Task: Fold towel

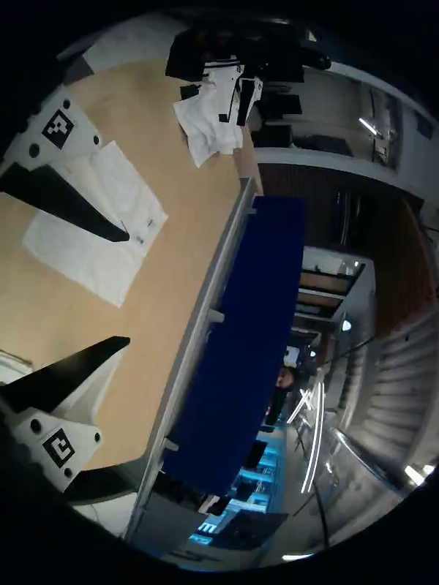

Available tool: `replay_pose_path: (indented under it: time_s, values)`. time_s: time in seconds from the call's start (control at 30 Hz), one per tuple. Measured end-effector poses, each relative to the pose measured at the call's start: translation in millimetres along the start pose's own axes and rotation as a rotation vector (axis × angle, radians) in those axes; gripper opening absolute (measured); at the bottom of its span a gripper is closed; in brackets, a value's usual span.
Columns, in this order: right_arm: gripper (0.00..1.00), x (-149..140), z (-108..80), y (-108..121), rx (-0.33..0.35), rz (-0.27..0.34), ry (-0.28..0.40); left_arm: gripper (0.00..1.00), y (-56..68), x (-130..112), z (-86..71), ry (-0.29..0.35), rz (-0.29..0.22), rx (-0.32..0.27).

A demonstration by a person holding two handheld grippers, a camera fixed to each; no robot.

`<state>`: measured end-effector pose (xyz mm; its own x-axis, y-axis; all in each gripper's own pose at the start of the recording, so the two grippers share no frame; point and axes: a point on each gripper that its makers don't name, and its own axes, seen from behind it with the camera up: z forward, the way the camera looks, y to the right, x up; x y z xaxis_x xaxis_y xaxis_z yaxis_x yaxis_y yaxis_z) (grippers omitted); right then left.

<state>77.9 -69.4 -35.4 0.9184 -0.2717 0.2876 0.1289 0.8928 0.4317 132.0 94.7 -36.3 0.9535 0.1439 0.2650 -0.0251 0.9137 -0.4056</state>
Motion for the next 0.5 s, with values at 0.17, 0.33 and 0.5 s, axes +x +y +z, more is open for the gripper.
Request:
replay_pose_path:
  time_s: [0.17,0.33,0.5]
  values:
    - [1.00,-22.8,11.2,-8.8,0.019,0.003,-0.028,0.95,5.5,-29.2,8.7,-0.049,0.004,-0.015]
    - [1.00,-54.5,19.1,-14.6,0.028,0.006,-0.083,0.95,10.8,-59.4,16.4,-0.100,0.009,-0.033]
    - [1.00,-87.3,26.2,-22.6,0.040,-0.003,-0.139,0.95,17.0,-90.5,23.0,-0.152,0.029,-0.053]
